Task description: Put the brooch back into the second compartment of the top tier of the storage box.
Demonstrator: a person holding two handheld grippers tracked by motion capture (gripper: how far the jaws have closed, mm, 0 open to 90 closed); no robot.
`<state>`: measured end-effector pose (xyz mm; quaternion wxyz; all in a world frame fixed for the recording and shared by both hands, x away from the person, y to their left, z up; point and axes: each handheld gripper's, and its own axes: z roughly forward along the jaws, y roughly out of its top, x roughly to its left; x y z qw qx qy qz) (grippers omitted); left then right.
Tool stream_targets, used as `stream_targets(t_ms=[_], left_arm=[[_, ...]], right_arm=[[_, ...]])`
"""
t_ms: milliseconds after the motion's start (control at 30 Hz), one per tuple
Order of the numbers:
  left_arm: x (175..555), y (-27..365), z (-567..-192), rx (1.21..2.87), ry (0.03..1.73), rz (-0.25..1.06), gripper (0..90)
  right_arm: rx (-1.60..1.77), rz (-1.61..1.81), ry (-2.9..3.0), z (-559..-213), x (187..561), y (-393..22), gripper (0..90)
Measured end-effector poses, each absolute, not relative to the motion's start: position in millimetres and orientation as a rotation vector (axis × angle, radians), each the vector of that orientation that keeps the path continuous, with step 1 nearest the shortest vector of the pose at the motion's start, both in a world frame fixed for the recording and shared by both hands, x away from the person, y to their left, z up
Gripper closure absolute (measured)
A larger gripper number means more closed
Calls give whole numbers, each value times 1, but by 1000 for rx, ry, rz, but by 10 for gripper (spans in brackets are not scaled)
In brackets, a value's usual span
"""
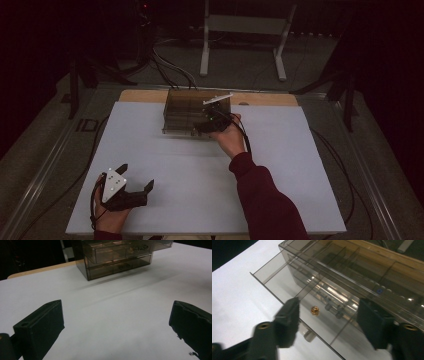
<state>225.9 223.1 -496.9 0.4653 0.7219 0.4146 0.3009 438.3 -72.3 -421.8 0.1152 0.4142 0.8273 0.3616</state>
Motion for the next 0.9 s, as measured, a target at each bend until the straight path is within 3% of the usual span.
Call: stream_targets(t_ms=[33, 100, 267, 900], left_arm=[[226, 223, -497, 1773, 1018, 739, 7], [226, 223, -497, 1775, 1018, 740, 6], [226, 223, -497, 1772, 1021, 739, 7], [226, 223, -497, 1772, 1027, 738, 6]], right_arm=[[1214, 1060, 2424, -422, 438, -72, 307], [1211, 1028, 2408, -419, 437, -75, 177], [1190, 960, 2394, -416, 433, -82, 38], [1213, 1029, 2329, -416, 403, -138, 0]])
